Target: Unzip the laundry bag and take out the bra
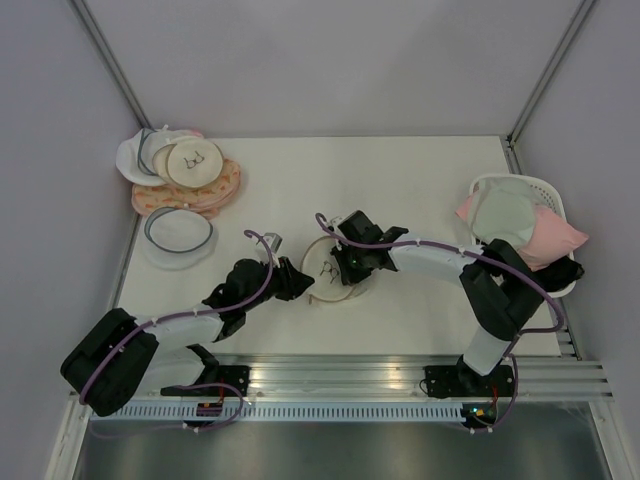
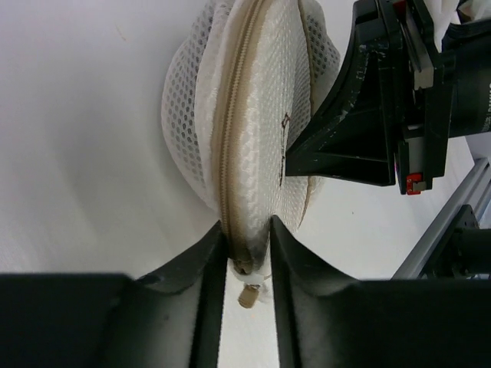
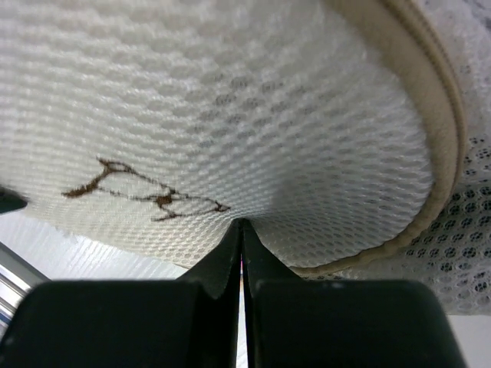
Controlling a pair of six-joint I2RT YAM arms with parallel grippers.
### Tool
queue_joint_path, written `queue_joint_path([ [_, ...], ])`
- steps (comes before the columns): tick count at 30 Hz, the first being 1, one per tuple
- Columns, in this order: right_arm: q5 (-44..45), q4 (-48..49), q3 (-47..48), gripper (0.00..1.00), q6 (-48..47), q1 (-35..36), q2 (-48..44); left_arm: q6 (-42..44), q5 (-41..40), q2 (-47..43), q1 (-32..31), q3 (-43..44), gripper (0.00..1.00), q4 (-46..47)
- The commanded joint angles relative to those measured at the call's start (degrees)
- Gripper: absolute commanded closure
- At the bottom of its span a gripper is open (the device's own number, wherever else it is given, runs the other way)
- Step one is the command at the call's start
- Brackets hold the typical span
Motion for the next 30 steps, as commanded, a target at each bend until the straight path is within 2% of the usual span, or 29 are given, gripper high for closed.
queue_joint_path([
  [1, 0.1, -0.5, 0.0, 0.99, -1.0, 0.1, -2.6, -0.3, 4.1, 0.2, -0.3, -0.4, 0.70, 6.3],
  [2, 0.1, -0.6, -0.1, 1.00, -1.0, 0.1, -2.7, -0.6, 4.6, 0.2, -0.3, -0.3, 0.83, 6.4],
  [4, 0.5, -0.8, -0.1, 1.00, -0.7, 0.1, -3.8, -1.6, 4.9, -0.1, -0.3, 0.5, 0.98, 4.8],
  [8, 3.1, -0.6, -1.2, 1.00, 1.1, 0.1, -8.9, -5.0, 3.5, -1.4, -0.3, 1.8, 0.98, 0.9],
  [10, 3.9, -0.8, -1.9, 0.77, 1.3, 0.3, -13.5, -9.6, 0.5, -2.7, -0.4, 1.1, 0.98, 0.1],
  [14, 5.8, -1.4, -4.8, 0.56, 2.2, 1.4, -22.5, -17.0, -9.6, -8.6, -3.2, -1.1, 0.98, -2.3],
  [18, 4.6, 1.5, -10.1, 0.52, 7.4, 3.0, -31.5, -28.1, -22.9, -15.6, -6.3, -2.1, 0.98, -7.4],
  [21, 5.5, 4.5, -13.6, 0.51, 10.1, 6.6, -34.4, -36.5, -28.7, -17.5, -7.9, -2.0, 0.98, -9.4],
  [27, 8.0, 10.9, -16.6, 0.52, 15.8, 15.1, -32.8, -48.1, -36.4, -14.7, -12.3, 2.1, 0.98, -12.4],
  [30, 8.7, 14.2, -17.4, 0.52, 17.4, 18.2, -30.7, -50.4, -36.2, -11.9, -13.9, 2.8, 0.98, -10.3],
])
